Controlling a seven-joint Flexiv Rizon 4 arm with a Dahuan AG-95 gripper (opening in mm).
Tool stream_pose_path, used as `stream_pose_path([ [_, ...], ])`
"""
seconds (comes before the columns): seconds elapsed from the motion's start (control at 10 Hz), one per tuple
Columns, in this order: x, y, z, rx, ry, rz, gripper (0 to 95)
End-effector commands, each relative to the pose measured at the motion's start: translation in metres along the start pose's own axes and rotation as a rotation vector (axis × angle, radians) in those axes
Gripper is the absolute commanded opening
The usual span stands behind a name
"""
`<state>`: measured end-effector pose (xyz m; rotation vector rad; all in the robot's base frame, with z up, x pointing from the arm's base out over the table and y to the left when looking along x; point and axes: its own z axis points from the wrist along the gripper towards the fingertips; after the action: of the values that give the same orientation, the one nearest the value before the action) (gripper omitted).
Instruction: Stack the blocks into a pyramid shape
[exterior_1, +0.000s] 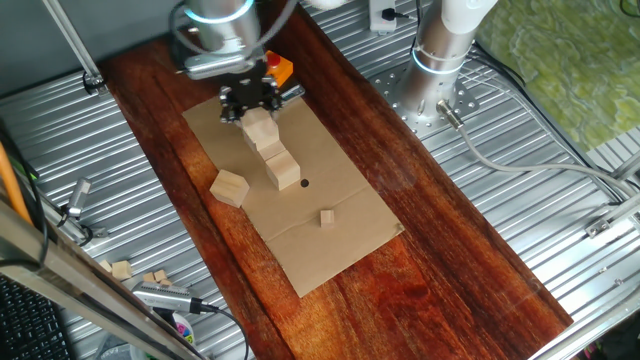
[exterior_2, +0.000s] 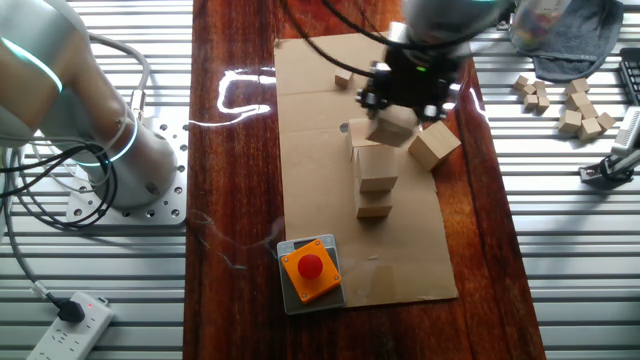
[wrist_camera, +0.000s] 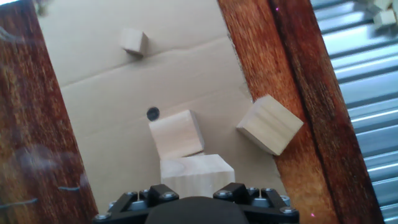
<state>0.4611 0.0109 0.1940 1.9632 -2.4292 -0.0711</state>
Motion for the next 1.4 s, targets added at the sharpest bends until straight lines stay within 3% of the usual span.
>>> stream_pose_path([
  [0.1,-0.007,0.003,0.005,0.006,-0.005,-0.006,0.0],
  [0.5,-0.021,0.005,0.015,0.073,-0.002,-0.057,0.0],
  [0.9,-0.027,0.012,0.039,0.132,-0.011,-0.075,0.0],
  [1.4,-0.024,0.001,0.050,0.150,-0.004,-0.109,0.0],
])
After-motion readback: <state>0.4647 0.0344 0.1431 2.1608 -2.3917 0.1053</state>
